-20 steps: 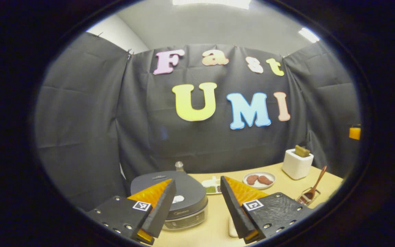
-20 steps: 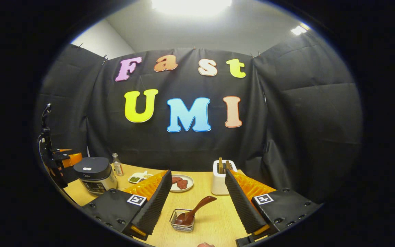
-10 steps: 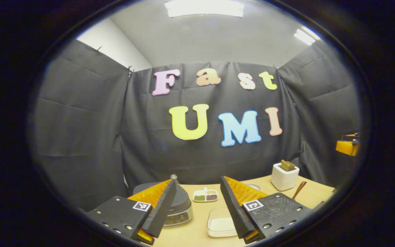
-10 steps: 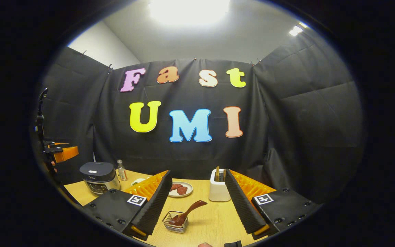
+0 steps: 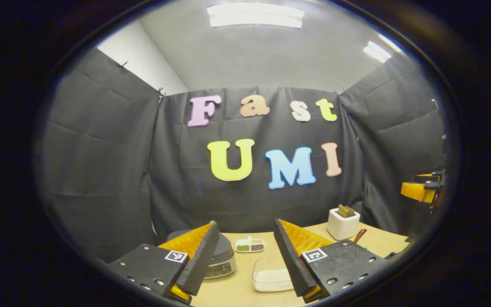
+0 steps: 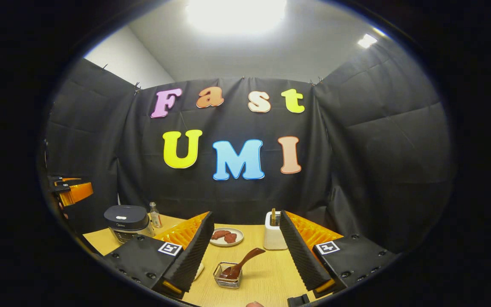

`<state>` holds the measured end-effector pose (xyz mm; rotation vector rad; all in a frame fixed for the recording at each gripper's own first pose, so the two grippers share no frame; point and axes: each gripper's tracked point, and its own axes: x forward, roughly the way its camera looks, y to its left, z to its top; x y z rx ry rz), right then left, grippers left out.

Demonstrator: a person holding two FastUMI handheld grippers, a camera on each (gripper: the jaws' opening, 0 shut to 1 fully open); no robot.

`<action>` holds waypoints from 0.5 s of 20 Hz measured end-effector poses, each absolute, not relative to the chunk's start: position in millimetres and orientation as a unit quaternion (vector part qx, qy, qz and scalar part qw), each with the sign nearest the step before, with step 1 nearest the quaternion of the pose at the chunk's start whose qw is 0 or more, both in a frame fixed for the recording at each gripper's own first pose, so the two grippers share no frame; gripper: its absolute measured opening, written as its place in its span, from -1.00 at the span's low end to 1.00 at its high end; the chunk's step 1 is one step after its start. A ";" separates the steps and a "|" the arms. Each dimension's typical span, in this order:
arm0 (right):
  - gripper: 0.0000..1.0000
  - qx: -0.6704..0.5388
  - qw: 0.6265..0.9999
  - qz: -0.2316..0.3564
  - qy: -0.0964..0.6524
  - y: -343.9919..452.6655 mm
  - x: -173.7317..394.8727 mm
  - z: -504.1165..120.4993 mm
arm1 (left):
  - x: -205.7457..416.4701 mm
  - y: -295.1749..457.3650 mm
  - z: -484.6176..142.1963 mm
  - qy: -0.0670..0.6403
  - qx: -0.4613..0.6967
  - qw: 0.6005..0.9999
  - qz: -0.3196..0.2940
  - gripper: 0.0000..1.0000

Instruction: Close the left gripper, press the button to open the rice cooker; take a wooden spoon from the chopstick holder with the right hand, scoop a spoonful of rice and pour it into the rice cooker, then put the wooden spoon back into the chopstick holder.

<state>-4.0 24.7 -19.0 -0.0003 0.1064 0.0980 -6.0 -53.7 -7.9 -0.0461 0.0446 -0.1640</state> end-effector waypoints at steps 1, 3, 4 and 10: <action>0.95 -0.002 0.998 0.044 0.054 26.6 -6.0 -18.5 | -7.9 -50.1 -5.9 0.020 -0.022 0.996 -0.083 0.63; 0.96 0.005 0.998 0.041 0.053 34.1 -12.1 -17.6 | -13.1 -39.8 -4.1 0.018 -0.020 0.996 -0.084 0.63; 0.95 0.007 0.998 0.039 0.054 36.1 -14.3 -17.7 | -16.6 -35.5 -4.3 0.018 -0.019 0.996 -0.086 0.63; 0.95 -0.002 0.998 0.036 0.052 47.7 -23.2 -13.5 | -19.0 -16.7 -1.1 0.013 -0.018 0.996 -0.087 0.63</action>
